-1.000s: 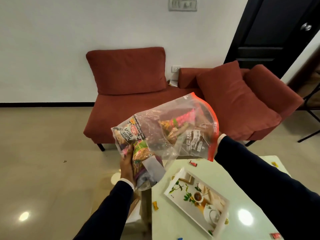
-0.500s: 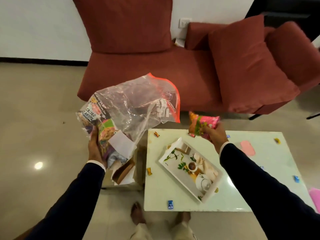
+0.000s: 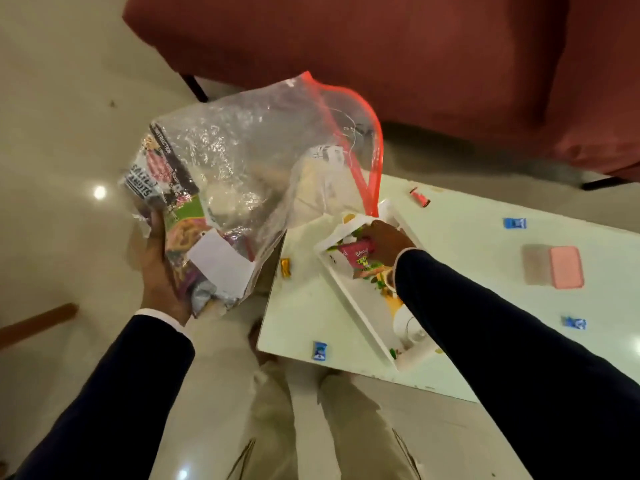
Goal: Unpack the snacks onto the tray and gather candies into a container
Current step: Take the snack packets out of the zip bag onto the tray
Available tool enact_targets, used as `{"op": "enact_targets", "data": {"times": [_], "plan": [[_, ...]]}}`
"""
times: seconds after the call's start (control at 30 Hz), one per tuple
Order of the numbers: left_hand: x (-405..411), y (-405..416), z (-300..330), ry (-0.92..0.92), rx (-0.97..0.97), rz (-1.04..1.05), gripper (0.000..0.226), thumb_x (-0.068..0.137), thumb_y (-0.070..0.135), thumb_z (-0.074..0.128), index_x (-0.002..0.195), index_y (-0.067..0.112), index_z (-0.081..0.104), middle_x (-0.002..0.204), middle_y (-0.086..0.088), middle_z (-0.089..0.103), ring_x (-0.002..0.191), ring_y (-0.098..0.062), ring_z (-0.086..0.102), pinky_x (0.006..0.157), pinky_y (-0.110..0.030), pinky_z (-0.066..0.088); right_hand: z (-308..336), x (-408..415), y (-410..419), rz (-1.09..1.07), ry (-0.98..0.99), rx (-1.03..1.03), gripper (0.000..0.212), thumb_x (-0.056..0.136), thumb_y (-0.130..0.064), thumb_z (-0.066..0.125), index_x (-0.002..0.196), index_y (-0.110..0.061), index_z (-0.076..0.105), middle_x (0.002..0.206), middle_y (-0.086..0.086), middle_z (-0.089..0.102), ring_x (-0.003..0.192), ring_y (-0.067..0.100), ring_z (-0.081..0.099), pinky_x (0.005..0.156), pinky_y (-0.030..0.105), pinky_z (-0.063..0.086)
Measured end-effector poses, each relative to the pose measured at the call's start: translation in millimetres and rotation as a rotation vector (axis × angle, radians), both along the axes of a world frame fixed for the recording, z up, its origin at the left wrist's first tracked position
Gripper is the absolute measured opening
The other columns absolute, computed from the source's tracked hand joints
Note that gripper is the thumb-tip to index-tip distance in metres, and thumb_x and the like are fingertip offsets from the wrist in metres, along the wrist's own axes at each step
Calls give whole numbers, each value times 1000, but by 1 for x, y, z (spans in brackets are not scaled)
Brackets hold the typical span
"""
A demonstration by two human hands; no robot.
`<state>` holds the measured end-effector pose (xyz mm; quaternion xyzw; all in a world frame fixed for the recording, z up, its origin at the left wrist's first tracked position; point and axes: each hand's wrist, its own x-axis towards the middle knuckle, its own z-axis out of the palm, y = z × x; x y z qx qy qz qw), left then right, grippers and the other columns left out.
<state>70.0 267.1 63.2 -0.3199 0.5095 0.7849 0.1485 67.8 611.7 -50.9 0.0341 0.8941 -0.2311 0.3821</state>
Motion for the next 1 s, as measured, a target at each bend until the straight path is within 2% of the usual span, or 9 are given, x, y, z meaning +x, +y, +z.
{"op": "enact_targets", "data": {"times": [0.07, 0.23, 0.3, 0.37, 0.5, 0.63, 0.7, 0.83, 1.0], "plan": [[9, -3, -22, -41, -30, 8, 67, 92, 71, 51, 135, 22, 66, 119, -6, 74, 106, -25, 73, 89, -44, 61, -16, -7, -12, 32, -21, -7, 36, 89, -18, 69, 124, -13, 66, 125, 14, 63, 118, 33, 60, 103, 40, 45], [17, -12, -59, -86, -25, 3, 58, 93, 69, 50, 124, 26, 74, 131, -10, 70, 117, -29, 69, 94, -48, 60, -42, -22, -28, -141, 35, -63, 58, 89, -1, 70, 142, 5, 44, 142, 25, 49, 131, 39, 50, 109, 44, 43], [15, -16, -68, -83, -25, 6, 50, 96, 66, 48, 113, 30, 79, 121, -4, 76, 109, -24, 73, 82, -41, 63, -48, -23, -30, -187, 121, -35, 59, 93, -3, 67, 142, 10, 36, 143, 28, 44, 132, 41, 46, 108, 43, 42], [13, -20, -74, -71, -11, -11, 49, 98, 64, 46, 107, 31, 81, 114, -2, 78, 102, -21, 76, 79, -38, 64, -52, -19, -32, -238, 184, -10, 47, 96, 0, 59, 137, 11, 39, 137, 30, 45, 128, 46, 46, 107, 45, 42], [8, -27, -79, -58, 8, -40, 49, 95, 66, 50, 115, 31, 78, 121, -3, 75, 108, -23, 73, 86, -42, 63, -47, -5, -29, -339, 253, -79, 62, 89, -12, 75, 140, 2, 43, 139, 24, 45, 126, 40, 50, 106, 50, 47], [8, -32, -81, -91, 125, -117, 71, 78, 69, 67, 130, 22, 70, 134, -12, 68, 121, -31, 66, 98, -49, 57, -12, 0, -20, -814, 428, -273, 27, 93, -15, 67, 119, -12, 60, 113, 2, 65, 102, 22, 66, 79, 24, 57], [9, -30, -80, -120, 158, -166, 78, 67, 68, 78, 126, 18, 73, 126, -12, 71, 110, -30, 71, 90, -46, 60, 23, 8, -14, -1028, 470, -484, 16, 90, -13, 64, 107, -13, 67, 96, -3, 70, 87, 16, 69, 73, 26, 56], [14, -15, -81, -152, 157, -267, 97, 62, 64, 87, 140, 12, 59, 129, -17, 68, 107, -33, 71, 85, -46, 60, 86, 42, 1, -812, 415, -681, 17, 97, -18, 66, 111, -21, 74, 104, 4, 75, 95, 22, 72, 82, 33, 61], [27, 12, -93, -117, 132, -413, 68, 73, 61, 82, 131, 27, 66, 127, -13, 71, 109, -33, 72, 82, -48, 60, 94, 69, 22, -597, -12, -916, 38, 100, 1, 52, 138, -1, 52, 124, 25, 66, 115, 38, 67, 95, 46, 58]]}}
